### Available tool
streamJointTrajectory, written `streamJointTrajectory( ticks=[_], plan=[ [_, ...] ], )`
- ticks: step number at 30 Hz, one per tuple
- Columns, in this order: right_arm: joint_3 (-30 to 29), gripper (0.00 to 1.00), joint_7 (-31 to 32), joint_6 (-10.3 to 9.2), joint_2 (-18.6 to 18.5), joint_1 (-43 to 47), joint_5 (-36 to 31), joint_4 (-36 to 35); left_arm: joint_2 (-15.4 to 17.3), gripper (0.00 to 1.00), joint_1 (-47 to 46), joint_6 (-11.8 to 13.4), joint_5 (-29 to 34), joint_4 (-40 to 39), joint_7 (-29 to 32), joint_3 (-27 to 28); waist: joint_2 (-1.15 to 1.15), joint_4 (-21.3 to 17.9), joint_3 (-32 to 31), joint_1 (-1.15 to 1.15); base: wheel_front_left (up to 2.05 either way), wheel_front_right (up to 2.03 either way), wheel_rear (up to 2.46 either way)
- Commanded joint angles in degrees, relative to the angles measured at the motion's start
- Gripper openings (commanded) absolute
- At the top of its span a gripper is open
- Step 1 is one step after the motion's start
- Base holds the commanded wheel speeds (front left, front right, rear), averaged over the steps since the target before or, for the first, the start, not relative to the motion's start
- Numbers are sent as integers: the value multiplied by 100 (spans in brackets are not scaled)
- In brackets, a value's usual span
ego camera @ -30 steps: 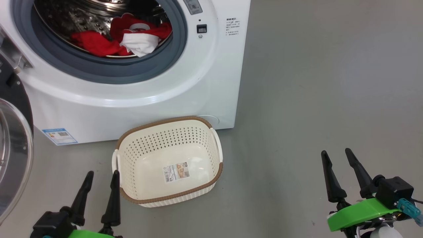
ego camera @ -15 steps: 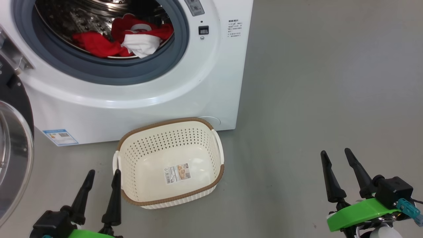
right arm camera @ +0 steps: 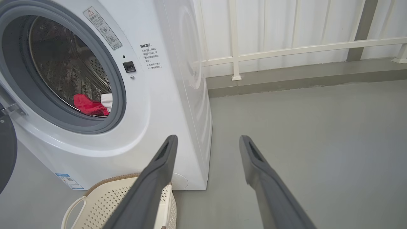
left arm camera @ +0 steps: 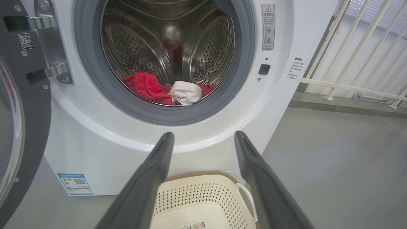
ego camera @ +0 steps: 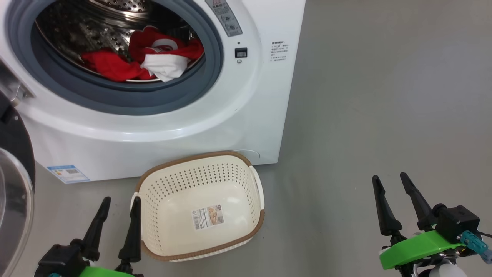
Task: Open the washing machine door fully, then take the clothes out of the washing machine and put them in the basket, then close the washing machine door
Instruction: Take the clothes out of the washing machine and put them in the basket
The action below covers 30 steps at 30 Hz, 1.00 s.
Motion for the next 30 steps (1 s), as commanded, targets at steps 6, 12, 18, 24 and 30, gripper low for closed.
streamJointTrajectory(
  ticks=[6, 12, 18, 24, 30],
  plan=[
    [164, 100, -37, 42, -25, -112, -88, -144, 84, 100, -193, -31, -13, -125, -28, 158, 0, 19, 24, 0, 88, -91, 3],
    [186, 100, -37, 42, -26, -98, -94, -135, 59, 100, -176, -31, 49, -83, -28, 173, 0, 26, 0, 0, 30, -30, 1],
    [212, 100, -37, 42, -33, -93, -87, -132, 63, 100, -178, -31, 63, -75, -28, 137, 0, 35, 1, 0, 0, 0, 0],
    [244, 100, -37, 42, -36, -96, -81, -125, 64, 100, -182, -31, 90, -29, -28, 90, 0, 23, 30, 0, 0, 0, 0],
    [259, 100, -37, 42, -34, -197, -71, -159, 98, 100, -439, -31, 195, 180, -28, -35, 0, -24, 249, 0, 0, 0, 0]
  ],
)
